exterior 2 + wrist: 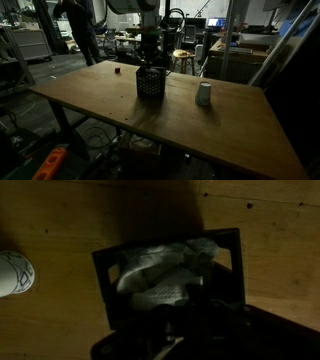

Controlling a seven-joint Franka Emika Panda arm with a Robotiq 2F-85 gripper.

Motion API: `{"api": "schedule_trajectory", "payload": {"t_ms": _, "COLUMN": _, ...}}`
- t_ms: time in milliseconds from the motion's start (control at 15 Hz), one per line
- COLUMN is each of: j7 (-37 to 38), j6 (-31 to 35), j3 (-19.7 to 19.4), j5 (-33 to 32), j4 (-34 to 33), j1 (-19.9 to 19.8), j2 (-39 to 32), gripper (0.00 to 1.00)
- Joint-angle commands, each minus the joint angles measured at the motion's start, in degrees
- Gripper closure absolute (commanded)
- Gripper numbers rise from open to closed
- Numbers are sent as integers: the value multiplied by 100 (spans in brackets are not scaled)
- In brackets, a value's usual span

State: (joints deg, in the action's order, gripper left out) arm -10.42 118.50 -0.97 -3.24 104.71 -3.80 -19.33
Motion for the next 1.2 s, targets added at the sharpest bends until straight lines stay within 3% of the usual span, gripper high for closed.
{"api": "schedule_trajectory", "payload": {"t_ms": 0, "j7": 22, "j6": 3, "j3": -30, "j5": -11, "j4": 80, "j1": -1, "j2": 81, "gripper": 94}}
{"api": "schedule_trajectory", "payload": {"t_ms": 733, "j7": -1, "j6": 323, "j3": -101, "j5": 102, "j4": -186, "j1": -257, "j2": -943, "gripper": 94}}
{"api": "schedule_trajectory", "payload": {"t_ms": 1133, "j7": 1, "j6": 257, "j3": -50, "j5": 174, "j4": -261, "j1": -259, "j2": -818, "gripper": 94}}
